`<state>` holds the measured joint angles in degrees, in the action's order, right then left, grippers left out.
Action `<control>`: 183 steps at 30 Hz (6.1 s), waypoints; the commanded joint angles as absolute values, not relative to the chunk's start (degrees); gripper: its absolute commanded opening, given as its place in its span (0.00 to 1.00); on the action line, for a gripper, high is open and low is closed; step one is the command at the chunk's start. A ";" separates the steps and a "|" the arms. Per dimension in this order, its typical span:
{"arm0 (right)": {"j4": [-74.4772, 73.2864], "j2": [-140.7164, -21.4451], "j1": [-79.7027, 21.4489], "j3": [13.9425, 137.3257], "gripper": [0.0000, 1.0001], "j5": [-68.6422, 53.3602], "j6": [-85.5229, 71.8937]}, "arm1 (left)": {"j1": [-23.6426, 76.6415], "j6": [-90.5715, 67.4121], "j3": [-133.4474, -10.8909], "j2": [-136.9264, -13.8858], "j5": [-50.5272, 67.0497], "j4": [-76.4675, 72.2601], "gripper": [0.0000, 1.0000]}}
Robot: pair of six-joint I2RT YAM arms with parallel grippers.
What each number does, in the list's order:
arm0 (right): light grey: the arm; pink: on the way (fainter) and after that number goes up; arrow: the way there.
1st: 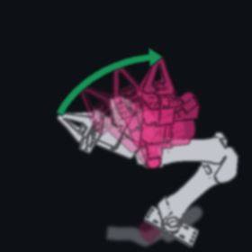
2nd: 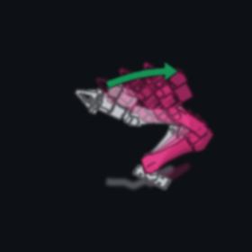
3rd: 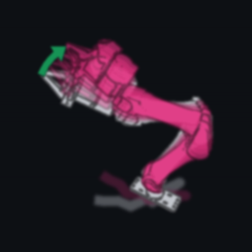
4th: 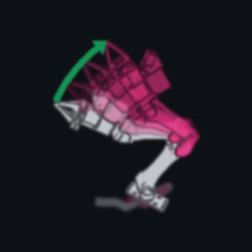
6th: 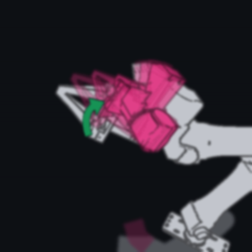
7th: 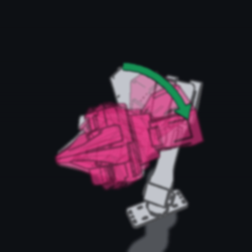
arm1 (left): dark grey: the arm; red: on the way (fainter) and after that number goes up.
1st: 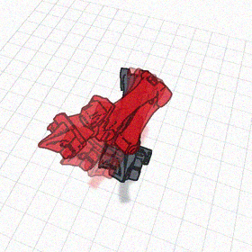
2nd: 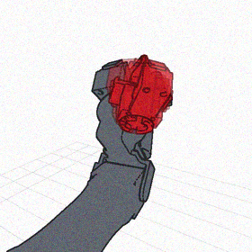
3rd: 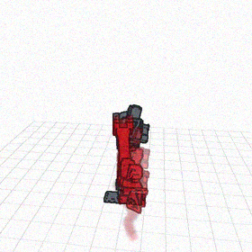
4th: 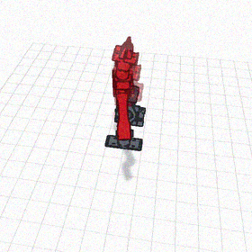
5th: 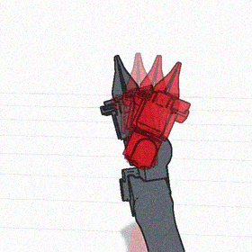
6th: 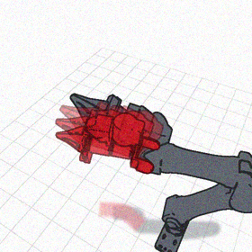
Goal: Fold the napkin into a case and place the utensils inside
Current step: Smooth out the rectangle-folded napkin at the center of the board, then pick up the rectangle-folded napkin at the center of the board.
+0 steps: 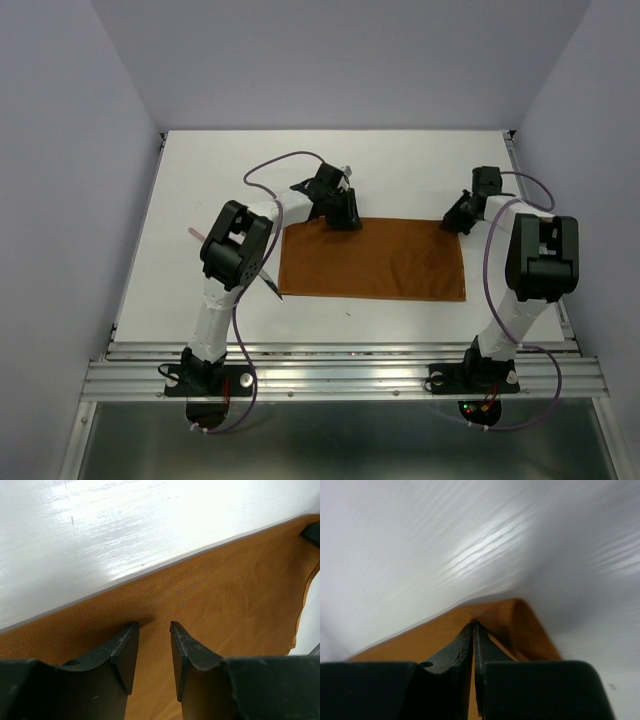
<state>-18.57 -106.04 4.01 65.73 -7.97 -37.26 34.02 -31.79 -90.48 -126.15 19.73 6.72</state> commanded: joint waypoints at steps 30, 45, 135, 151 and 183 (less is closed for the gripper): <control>-18.54 -109.07 10.37 65.04 0.09 -4.66 -31.64 | 19.96 -23.56 -84.11 -118.13 14.77 14.32 0.43; -18.46 -109.51 10.37 65.65 0.08 -6.50 -31.99 | 13.80 -23.03 -79.37 -115.93 15.55 12.92 0.43; -34.01 -68.55 10.37 48.52 0.19 -12.40 -26.81 | 27.86 -30.06 -63.90 -97.83 -5.99 21.71 0.00; -32.96 -69.43 10.37 47.46 0.19 -11.25 -27.51 | 27.95 -29.88 -63.81 -93.34 0.97 20.65 0.00; -26.63 -88.86 7.56 49.66 0.39 -3.60 -25.93 | 25.14 -20.48 -72.07 -93.34 -1.67 25.66 0.00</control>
<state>-28.91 -87.96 8.54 47.99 -3.60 -26.76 25.67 -22.72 -68.82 -94.02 -1.72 24.43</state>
